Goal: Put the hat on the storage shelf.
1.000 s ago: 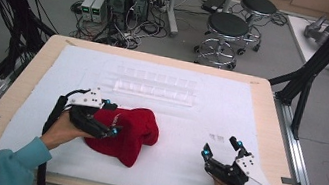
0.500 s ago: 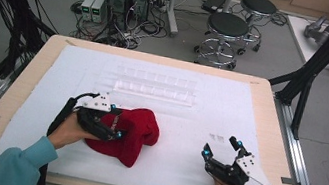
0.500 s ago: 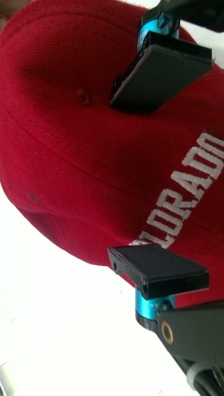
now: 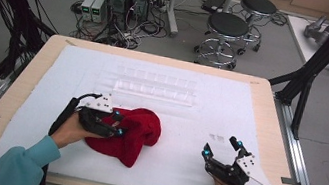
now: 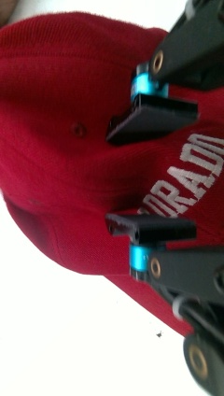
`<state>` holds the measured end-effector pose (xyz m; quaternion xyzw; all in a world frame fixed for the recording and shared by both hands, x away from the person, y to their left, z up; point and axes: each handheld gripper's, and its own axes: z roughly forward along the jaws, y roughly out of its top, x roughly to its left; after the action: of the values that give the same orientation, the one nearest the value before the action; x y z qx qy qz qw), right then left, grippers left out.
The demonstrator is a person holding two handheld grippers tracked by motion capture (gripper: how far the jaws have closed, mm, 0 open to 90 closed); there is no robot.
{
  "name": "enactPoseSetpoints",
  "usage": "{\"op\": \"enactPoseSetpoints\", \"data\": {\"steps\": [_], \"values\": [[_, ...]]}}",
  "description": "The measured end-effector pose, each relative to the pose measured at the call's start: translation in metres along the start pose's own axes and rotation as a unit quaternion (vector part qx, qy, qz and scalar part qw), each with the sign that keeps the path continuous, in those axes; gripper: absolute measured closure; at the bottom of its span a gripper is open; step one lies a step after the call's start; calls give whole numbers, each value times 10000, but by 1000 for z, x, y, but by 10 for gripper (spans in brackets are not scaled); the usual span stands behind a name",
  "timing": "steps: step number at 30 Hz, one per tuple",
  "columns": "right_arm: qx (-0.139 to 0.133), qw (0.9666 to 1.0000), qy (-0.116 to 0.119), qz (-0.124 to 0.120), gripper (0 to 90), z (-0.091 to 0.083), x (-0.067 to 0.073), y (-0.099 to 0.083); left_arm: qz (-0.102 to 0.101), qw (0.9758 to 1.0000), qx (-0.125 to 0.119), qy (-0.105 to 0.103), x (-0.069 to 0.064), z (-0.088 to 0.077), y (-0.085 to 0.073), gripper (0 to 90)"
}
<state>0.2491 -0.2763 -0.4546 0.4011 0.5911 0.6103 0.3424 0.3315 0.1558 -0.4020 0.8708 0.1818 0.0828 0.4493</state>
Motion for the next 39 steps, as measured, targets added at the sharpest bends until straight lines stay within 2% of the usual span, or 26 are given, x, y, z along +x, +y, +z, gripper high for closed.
{"op": "enactPoseSetpoints", "data": {"steps": [2, 9, 15, 26, 28, 33, 39], "values": [[-1, 10000, 1, 2, 48, 0, 0, 0, -32, 10000, 17, -71, -1, 1, 0, 651], [1, 10000, -1, -2, 48, 0, 0, 0, -28, 9999, 99, 71, -2, 1, 2, 742], [0, 10000, -7, -2, 48, 0, 0, 0, -141, 9997, 49, 197, -4, 0, 3, 805], [12, 10000, -8, 1, 48, 0, 0, 0, -460, 9982, -179, 352, -1, -10, 5, 845], [64, 10000, 30, 2, 68, 0, 1, 0, -556, 9972, -299, 400, -1, -13, 6, 847], [94, 9999, 34, -48, 69, 2, 1, 0, -614, 9959, -440, 500, -1, -19, 8, 848], [263, 9996, 0, -60, 68, 5, 2, 2, -660, 9944, -584, 586, -2, -28, 13, 848]]}}
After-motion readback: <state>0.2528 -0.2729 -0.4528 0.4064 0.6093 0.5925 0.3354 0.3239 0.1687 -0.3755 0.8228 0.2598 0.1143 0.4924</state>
